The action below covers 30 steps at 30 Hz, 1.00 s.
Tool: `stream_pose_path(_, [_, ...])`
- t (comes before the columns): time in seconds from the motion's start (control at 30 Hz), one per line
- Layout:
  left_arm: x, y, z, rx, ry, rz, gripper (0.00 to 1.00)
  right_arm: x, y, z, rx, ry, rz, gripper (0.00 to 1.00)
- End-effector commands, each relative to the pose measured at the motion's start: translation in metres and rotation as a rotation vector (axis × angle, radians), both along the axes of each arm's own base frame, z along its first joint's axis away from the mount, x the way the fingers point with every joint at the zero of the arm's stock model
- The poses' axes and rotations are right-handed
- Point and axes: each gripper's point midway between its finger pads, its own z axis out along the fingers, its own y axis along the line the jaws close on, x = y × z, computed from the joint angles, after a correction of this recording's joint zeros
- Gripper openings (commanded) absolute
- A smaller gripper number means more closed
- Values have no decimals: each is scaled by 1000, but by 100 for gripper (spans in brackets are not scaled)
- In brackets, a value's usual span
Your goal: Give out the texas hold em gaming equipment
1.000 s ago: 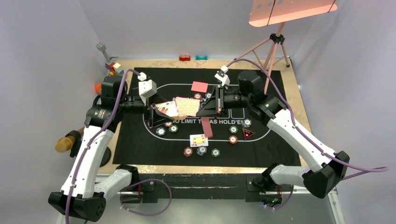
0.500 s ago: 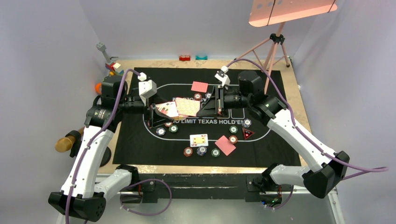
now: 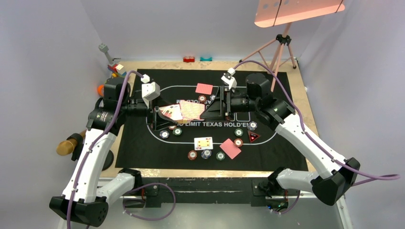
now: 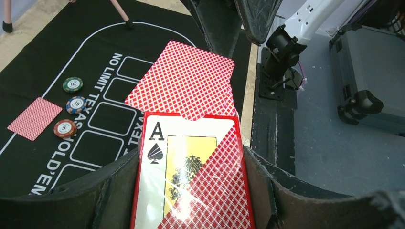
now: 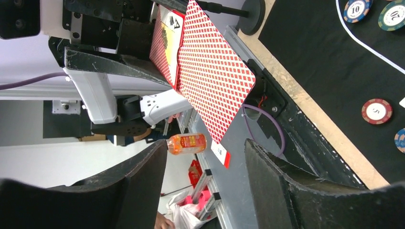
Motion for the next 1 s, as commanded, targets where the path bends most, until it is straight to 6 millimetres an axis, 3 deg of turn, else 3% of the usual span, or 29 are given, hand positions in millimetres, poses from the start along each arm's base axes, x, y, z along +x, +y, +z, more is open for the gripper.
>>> stream_pose_path(0.0, [-9,-2,21,-42,-66,-48,0,-5,-3,7,15,-48,4,68])
stream_pose_path(0.13, [-10,-2,22,-44,-66,-47,0,2,-2,3,3,-74,-9,73])
stream_pose_path(0.2, [-11,-2,24,-44,-67,-46,0,13,-7,-8,-69,-112,-46,76])
stream_pose_path(0.5, [-13,-2,26,-50,-56,-49,0,65,-64,-139,-450,-84,-282,80])
stream_pose_path(0.63, [-14,-3,26,-51,-52,-52,0,80,-63,-182,-516,-64,-285,81])
stream_pose_path(0.7, [-14,-3,26,-52,-52,-52,0,85,-55,-185,-489,-59,-270,81])
stream_pose_path(0.87, [-16,-3,27,-54,-43,-60,0,92,-47,-166,-447,-97,-266,81])
stream_pose_path(0.97, [-16,-3,26,-56,-37,-64,0,95,-50,-178,-490,-79,-265,81])
